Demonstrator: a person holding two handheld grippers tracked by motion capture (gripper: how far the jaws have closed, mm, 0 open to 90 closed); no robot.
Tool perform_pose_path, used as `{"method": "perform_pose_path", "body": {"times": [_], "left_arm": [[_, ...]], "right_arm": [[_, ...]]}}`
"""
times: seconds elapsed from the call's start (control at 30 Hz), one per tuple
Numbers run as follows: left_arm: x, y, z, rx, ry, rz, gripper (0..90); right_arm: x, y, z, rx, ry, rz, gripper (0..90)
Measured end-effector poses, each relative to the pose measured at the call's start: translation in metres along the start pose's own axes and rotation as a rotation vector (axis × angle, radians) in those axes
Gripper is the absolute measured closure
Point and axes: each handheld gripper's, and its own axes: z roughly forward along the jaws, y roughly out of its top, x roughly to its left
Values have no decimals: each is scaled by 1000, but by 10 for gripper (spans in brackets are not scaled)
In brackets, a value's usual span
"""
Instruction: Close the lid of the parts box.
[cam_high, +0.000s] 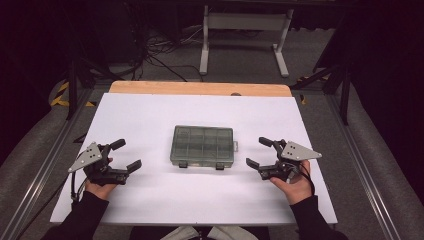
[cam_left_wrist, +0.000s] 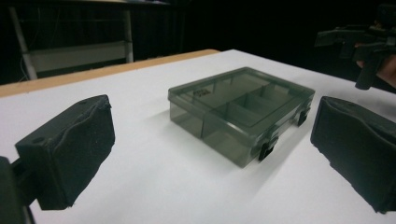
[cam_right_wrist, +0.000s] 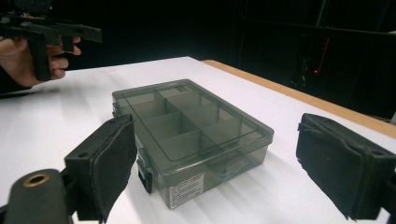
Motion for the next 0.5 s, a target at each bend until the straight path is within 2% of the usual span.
{"method": "perform_pose_path", "body": {"times": [0.07,0.13,0.17,0.37,0.5], "left_arm": [[0,-2,0,2,15,-2,2],[3,-7,0,0,25,-21,3],[3,-8,0,6,31,-17,3],[4,-8,1,4,35,-10,3],[5,-8,3,-15,42,-6,3]], "right_arm": [[0,-1,0,-3,5,7,129],[0,-7,2,-2,18,43,124],[0,-9,3,9,19,66,122],[3,-9,2,-23,7,66,59],[5,-9,2,-20,7,54,31]]}}
